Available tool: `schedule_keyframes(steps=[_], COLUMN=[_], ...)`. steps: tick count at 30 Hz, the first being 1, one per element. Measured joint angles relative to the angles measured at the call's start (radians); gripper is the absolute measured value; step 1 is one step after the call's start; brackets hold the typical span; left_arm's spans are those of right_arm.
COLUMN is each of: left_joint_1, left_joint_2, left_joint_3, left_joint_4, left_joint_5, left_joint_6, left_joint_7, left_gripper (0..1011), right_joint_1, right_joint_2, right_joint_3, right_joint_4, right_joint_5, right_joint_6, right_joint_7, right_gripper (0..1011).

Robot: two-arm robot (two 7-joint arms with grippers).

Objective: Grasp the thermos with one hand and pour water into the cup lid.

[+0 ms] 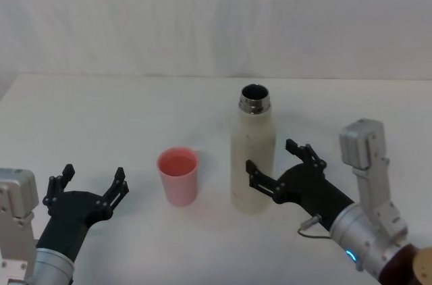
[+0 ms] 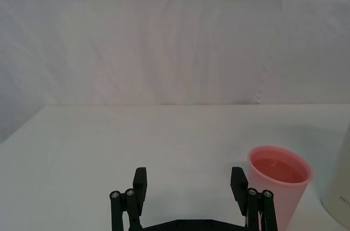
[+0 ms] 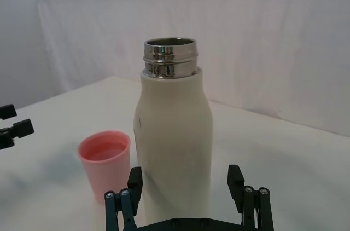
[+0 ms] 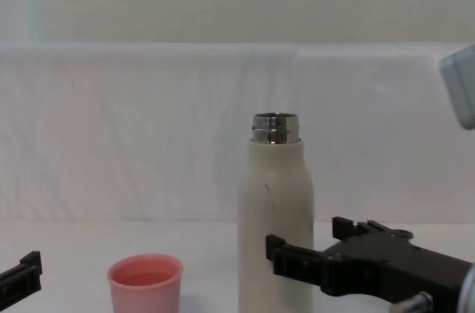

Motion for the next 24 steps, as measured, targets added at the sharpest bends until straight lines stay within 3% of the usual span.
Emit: schedule_keyframes(steps=[12, 24], left_joint_1=[0.000, 0.000], left_joint_2=[0.000, 0.000], left_joint_3=[0.000, 0.000], left_joint_4=[0.000, 0.000], left_joint_5=[0.000, 0.000], left_joint_6=[0.000, 0.000], left_joint_7=[0.000, 0.000], left_gripper=[1001, 1001], right_joint_1=[-0.116, -0.141], right_joint_2=[0.049, 0.043], right_joint_3=[0.047, 0.122], right_joint_4=[-0.091, -0.040], right_joint_5=[0.036, 0.028], right_joint_6=[-0.050, -0.120], right_joint_7=[0.004, -0.041], right_gripper=[1002, 1002])
